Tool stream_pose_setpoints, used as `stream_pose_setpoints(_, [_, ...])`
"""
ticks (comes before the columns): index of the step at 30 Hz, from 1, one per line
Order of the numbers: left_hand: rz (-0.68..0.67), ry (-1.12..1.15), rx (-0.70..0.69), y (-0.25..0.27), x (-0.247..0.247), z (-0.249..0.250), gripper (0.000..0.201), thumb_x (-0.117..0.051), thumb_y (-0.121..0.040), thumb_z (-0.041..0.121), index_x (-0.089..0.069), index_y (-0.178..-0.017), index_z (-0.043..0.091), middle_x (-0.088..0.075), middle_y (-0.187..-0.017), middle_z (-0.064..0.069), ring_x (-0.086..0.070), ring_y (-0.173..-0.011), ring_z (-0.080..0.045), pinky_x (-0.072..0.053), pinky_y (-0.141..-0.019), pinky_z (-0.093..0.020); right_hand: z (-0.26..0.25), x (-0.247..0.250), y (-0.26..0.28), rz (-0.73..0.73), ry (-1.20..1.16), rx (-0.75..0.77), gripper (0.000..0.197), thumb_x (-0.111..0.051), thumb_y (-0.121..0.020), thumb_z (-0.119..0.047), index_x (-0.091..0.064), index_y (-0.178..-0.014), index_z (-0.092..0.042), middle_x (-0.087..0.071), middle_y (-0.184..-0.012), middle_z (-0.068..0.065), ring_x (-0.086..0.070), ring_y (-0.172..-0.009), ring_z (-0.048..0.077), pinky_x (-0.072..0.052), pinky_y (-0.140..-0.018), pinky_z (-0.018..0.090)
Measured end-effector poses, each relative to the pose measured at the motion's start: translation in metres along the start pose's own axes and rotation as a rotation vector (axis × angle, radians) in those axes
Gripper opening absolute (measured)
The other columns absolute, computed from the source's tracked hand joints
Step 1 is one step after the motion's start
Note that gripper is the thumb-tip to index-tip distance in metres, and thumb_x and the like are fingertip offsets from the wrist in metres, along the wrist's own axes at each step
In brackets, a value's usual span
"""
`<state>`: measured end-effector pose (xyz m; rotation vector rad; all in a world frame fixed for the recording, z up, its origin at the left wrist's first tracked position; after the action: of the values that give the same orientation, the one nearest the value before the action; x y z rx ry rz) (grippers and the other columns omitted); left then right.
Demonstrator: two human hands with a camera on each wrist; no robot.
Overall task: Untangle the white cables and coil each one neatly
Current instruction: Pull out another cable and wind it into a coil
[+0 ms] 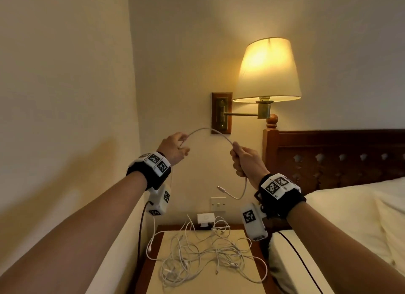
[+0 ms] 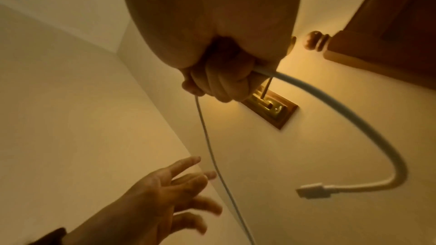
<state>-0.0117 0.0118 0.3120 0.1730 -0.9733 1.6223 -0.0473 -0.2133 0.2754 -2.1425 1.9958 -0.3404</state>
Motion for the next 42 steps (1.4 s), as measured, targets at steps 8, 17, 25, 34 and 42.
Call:
stream_pose_setpoints(8, [-0.085,0.250,-0.154,0.024,-0.039,0.025,0.051,-0.051,-0.095,-0.001,-0.041,-0.141,0.019,-0.051,-0.137,-0.009,-0.070,-0.084,-0.020,-0.060,-0.065,-0.035,-0.026,-0.012,-0.011,-0.007,0.252,0.020,0.038,-0.045,-0.101,-0.039,-0.054,-0.073,-0.014,-0.037,-0.056,-0.003,-0.030,-0.044,0.009,-0.024,-0.043,0.024])
stream_pose_setpoints(17, [0.130,0.032,-0.243,0.019,-0.019,0.053,0.008,-0.064,-0.092,0.016,-0.071,-0.089,0.013,-0.063,-0.072,0.005,-0.060,-0.064,-0.011,-0.049,-0.063,-0.018,-0.017,-0.014,-0.002,-0.135,0.210,-0.003,0.039,-0.040,-0.103,-0.039,-0.053,-0.074,-0.015,-0.035,-0.056,-0.004,-0.028,-0.047,0.010,-0.024,-0.045,0.023])
stream_pose_setpoints(25, [0.457,-0.085,-0.171,0.011,0.024,0.024,0.013,-0.066,-0.091,0.016,-0.072,-0.088,0.005,-0.069,-0.080,-0.008,-0.058,-0.072,-0.019,-0.040,-0.068,-0.021,0.013,-0.007,0.020,-0.252,-0.042,-0.067,0.038,-0.036,-0.104,-0.038,-0.049,-0.075,-0.018,-0.032,-0.056,-0.007,-0.026,-0.047,0.009,-0.024,-0.042,0.021])
stream_pose_setpoints(34, [0.205,-0.035,-0.320,0.034,-0.017,-0.006,0.020,-0.053,-0.094,0.001,-0.065,-0.086,0.014,-0.057,-0.072,0.009,-0.052,-0.059,-0.005,-0.040,-0.061,-0.015,-0.025,0.005,0.022,-0.292,-0.460,0.000,0.033,-0.032,-0.105,-0.030,-0.051,-0.085,-0.013,-0.025,-0.061,-0.004,-0.022,-0.052,0.010,-0.022,-0.049,0.023])
stream_pose_setpoints(42, [-0.052,-0.031,-0.085,0.065,-0.068,-0.062,0.026,-0.043,-0.101,0.014,-0.056,-0.080,0.021,-0.055,-0.070,0.006,-0.046,-0.060,-0.007,-0.035,-0.058,-0.016,-0.039,0.013,0.015,-0.226,-0.498,0.089,0.033,-0.030,-0.107,-0.025,-0.055,-0.090,-0.011,-0.042,-0.063,-0.001,-0.041,-0.056,0.012,-0.040,-0.059,0.023])
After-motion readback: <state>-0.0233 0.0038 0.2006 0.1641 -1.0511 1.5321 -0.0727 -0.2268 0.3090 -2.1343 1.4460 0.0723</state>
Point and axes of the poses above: each hand's wrist, its own y-axis away from the middle knuckle, its own x-axis out of the back of the hand, z = x × y, the point moved 5 cm from there along -y, towards the middle knuckle
